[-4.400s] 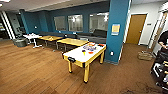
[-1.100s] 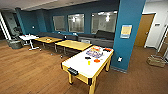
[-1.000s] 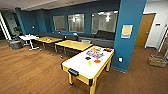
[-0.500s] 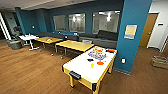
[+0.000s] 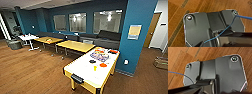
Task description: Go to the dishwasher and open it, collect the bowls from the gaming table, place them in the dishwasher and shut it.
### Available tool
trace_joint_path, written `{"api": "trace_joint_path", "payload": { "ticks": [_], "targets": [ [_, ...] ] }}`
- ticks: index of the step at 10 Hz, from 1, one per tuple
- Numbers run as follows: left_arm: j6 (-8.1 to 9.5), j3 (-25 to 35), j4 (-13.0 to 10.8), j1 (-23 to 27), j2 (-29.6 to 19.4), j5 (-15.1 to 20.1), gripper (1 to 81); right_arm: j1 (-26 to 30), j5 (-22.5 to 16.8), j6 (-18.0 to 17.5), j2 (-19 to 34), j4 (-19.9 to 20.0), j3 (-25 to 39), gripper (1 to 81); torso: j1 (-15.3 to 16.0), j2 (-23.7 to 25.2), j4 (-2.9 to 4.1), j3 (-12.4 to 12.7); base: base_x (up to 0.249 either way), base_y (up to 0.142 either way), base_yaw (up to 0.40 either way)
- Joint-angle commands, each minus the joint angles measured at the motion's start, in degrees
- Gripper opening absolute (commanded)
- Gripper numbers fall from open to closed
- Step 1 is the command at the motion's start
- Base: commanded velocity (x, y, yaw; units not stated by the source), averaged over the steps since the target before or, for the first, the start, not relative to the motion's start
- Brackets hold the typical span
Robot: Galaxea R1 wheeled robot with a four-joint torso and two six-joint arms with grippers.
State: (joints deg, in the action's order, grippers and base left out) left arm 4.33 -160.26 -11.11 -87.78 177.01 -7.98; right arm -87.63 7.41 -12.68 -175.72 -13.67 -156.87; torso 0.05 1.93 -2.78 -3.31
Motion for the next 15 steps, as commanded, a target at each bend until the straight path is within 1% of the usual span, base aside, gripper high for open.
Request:
{"api": "trace_joint_path", "payload": {
  "ticks": [1,12,15],
  "targets": [
    [-0.11,-0.1,0.1,2.6,0.2,2.4,81.1,2.8,-2.6,0.1,0.0,-0.9,0.2,81.1,0.0,0.0,0.00,0.0,0.147,0.078,0.000],
    [-0.11,-0.1,0.3,2.6,0.2,2.2,81.1,2.6,-2.6,0.1,0.0,-0.9,0.1,81.1,0.0,0.0,0.00,0.0,0.135,0.108,0.000],
    [-0.11,-0.1,-0.1,2.7,0.6,2.2,81.1,2.3,-2.5,0.1,0.3,-0.9,0.1,81.1,0.0,0.0,0.00,0.0,0.134,0.112,0.000]
  ]
}}
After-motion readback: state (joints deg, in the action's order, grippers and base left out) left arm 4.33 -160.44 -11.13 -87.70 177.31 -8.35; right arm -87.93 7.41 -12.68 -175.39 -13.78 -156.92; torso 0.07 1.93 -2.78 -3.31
